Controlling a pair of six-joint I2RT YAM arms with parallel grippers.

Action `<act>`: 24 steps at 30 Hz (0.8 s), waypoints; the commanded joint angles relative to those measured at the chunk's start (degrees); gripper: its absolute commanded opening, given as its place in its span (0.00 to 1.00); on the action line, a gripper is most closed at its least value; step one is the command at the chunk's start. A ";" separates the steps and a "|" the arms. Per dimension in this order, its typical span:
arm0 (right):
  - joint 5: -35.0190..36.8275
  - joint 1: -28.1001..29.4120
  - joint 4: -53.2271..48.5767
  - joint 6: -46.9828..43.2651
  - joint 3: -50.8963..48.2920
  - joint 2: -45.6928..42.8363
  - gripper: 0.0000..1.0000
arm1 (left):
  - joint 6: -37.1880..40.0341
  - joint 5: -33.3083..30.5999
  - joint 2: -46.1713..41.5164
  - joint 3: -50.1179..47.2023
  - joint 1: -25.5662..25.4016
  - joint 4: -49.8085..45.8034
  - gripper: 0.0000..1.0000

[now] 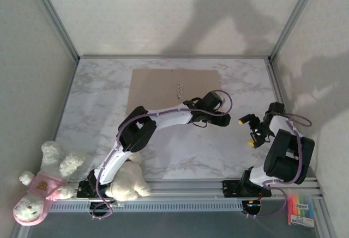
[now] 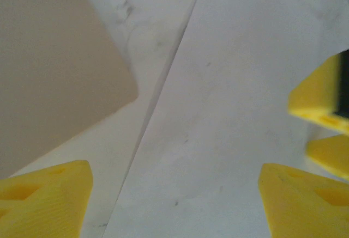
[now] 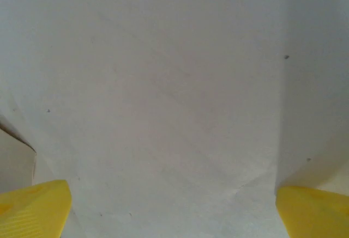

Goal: Put the files into the folder

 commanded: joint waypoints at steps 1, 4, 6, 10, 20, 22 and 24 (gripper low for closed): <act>2.30 -0.21 2.99 -0.52 0.59 3.18 0.99 | 0.10 1.47 1.25 0.69 -0.34 -1.64 0.79; 2.20 -0.23 3.07 -0.43 1.73 4.13 0.99 | -0.83 2.63 0.49 -1.40 -0.82 -0.39 0.79; 2.40 -0.25 2.98 -0.35 2.47 4.61 0.99 | -1.23 3.32 -0.04 -2.49 -1.32 -0.11 0.79; 2.66 -0.20 3.06 -0.09 3.57 5.39 0.99 | -2.21 3.06 -1.44 -4.98 -2.18 0.29 0.79; 3.15 0.68 2.66 -0.09 6.80 8.72 0.99 | -3.25 2.47 -5.09 -9.75 -3.57 0.75 0.78; 3.85 1.25 1.56 -0.55 8.08 9.31 0.99 | -3.76 2.42 -5.75 -10.52 -3.66 1.06 0.78; 4.52 1.77 0.54 -1.04 9.24 9.71 0.99 | -4.28 2.45 -6.50 -11.61 -3.94 1.59 0.78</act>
